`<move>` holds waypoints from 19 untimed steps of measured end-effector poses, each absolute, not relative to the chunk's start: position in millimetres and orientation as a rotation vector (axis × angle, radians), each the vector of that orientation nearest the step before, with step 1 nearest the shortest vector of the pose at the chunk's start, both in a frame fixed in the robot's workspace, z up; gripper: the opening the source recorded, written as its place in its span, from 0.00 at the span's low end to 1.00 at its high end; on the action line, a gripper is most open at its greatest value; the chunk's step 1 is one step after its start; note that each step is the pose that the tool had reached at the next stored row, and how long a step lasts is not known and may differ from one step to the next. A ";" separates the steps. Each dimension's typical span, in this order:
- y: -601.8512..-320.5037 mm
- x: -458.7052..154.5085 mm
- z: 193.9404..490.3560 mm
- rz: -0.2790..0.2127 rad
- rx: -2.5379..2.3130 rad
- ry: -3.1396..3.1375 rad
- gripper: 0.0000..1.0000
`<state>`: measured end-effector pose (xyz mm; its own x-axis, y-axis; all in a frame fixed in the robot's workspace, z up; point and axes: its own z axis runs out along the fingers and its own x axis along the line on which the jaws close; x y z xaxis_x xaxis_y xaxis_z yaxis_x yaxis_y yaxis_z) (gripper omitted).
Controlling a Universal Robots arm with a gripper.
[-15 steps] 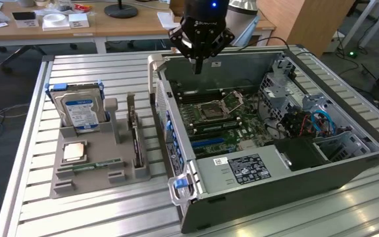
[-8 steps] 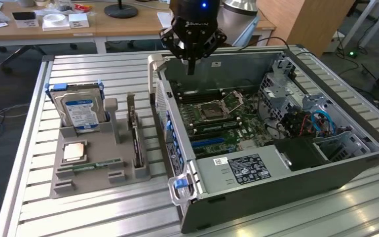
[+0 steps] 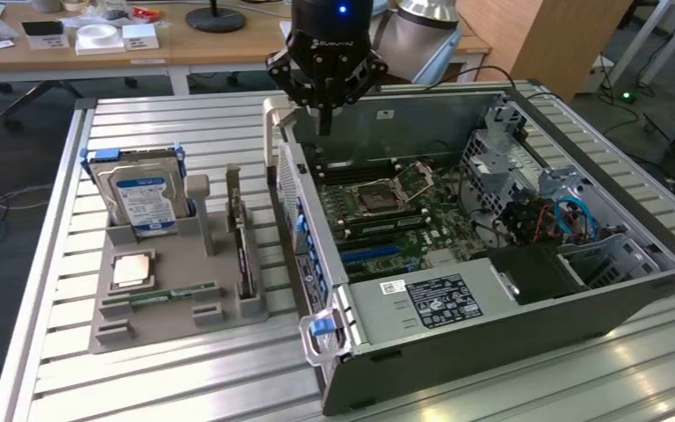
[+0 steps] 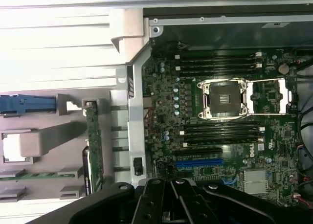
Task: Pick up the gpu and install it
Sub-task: 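Reach for the gpu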
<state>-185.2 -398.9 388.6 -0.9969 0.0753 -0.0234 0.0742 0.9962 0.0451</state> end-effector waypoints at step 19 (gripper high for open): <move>-398.8 -231.6 386.6 0.069 0.117 3.114 0.11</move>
<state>-231.6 -398.8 386.6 -0.9969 0.0753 -0.0233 0.0742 0.9962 0.0451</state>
